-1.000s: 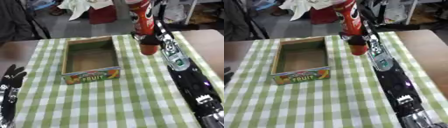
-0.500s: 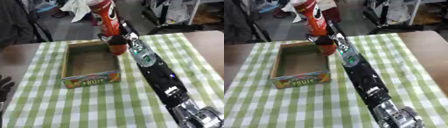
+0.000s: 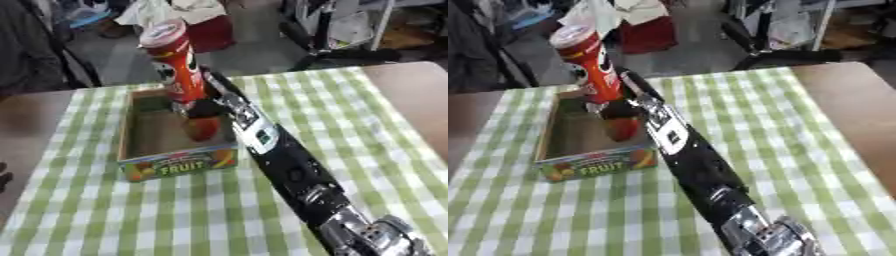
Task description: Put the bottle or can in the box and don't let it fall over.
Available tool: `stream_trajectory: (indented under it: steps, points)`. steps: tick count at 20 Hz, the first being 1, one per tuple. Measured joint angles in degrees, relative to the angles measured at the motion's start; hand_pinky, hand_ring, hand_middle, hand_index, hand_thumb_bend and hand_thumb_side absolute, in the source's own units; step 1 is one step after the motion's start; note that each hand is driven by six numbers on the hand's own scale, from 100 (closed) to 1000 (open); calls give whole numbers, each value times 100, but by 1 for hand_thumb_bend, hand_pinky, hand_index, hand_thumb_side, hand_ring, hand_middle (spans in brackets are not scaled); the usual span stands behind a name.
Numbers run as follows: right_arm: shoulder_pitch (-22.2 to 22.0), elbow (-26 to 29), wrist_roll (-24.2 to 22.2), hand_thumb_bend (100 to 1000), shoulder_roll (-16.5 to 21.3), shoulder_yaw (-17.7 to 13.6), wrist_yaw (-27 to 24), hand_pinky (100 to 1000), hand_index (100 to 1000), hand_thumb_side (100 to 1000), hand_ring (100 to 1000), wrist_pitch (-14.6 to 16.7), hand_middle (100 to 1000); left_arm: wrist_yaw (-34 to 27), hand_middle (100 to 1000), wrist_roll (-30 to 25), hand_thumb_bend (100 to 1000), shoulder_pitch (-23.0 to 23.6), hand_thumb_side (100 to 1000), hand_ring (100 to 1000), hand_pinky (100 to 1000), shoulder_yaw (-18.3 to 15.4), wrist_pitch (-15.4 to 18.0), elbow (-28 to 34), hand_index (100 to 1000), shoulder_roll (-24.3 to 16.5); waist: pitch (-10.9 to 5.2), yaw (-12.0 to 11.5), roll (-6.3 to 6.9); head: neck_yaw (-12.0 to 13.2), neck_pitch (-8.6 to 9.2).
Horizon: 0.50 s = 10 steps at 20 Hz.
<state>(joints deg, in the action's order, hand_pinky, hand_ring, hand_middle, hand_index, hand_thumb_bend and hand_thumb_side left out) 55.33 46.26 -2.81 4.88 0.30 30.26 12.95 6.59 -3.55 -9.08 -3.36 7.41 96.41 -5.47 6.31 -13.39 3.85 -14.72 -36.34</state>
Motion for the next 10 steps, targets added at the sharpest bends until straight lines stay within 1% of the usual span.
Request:
stream_trajectory:
  steps: [2, 5, 10]
  points:
    - [16, -4, 177, 754, 45, -44, 47, 1000, 1000, 610, 970, 46, 942, 0, 841, 0, 709, 0, 836, 863, 978, 0, 0, 0, 998, 0, 0, 4, 2, -1, 18]
    - [65, -3, 356, 751, 116, -68, 74, 1000, 1000, 619, 986, 100, 963, 0, 841, 0, 709, 0, 836, 863, 979, -1, 0, 0, 998, 0, 0, 41, 3, -2, 21]
    - [110, 123, 410, 712, 289, -62, 65, 1000, 1000, 581, 982, 173, 969, 0, 841, 1, 708, 10, 837, 863, 979, -5, -1, 0, 998, -1, 0, 160, -4, 6, 22]
